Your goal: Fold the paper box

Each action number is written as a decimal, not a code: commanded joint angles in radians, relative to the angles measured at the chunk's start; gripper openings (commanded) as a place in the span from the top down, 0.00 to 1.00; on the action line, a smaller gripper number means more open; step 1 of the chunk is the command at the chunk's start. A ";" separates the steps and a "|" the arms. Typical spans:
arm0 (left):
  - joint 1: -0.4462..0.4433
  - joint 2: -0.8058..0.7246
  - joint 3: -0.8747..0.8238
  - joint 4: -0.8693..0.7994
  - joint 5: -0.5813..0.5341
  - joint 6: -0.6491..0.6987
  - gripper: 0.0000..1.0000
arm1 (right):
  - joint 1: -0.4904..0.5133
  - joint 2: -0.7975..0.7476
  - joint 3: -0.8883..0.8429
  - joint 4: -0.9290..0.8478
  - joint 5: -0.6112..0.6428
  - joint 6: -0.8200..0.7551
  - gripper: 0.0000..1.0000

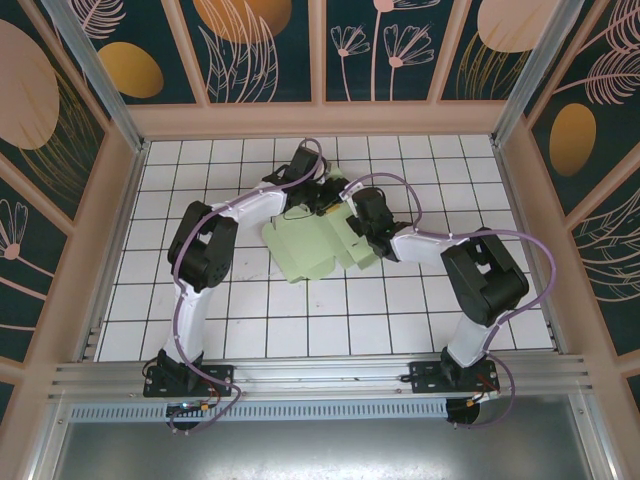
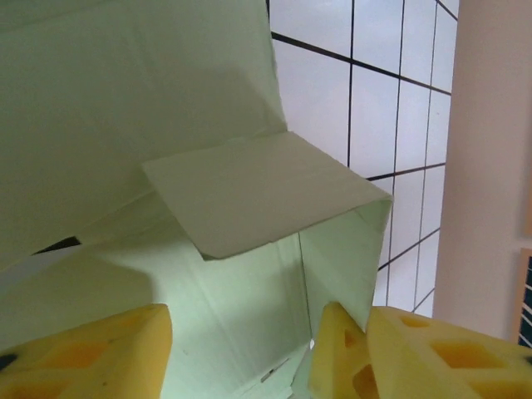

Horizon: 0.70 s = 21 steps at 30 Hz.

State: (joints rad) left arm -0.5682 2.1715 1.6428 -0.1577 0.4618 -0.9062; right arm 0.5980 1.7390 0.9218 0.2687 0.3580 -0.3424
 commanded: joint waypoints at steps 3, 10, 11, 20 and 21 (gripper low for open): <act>-0.013 -0.155 -0.104 0.087 -0.058 0.047 0.27 | -0.017 -0.036 -0.034 0.000 -0.162 0.035 1.00; 0.012 -0.292 -0.231 0.140 -0.061 0.126 0.10 | -0.067 -0.054 -0.057 0.003 -0.231 0.072 1.00; 0.023 -0.308 -0.244 0.134 -0.062 0.135 0.08 | -0.080 -0.055 -0.057 0.001 -0.234 0.075 1.00; 0.121 -0.407 -0.364 0.085 -0.170 0.235 0.07 | -0.107 -0.081 -0.073 0.000 -0.258 0.087 1.00; 0.127 -0.412 -0.369 0.080 -0.183 0.247 0.08 | -0.107 -0.083 -0.076 0.002 -0.259 0.084 1.00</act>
State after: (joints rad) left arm -0.4610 1.7847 1.3037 -0.0635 0.3401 -0.7284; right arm 0.4950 1.6951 0.8604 0.2722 0.1200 -0.2741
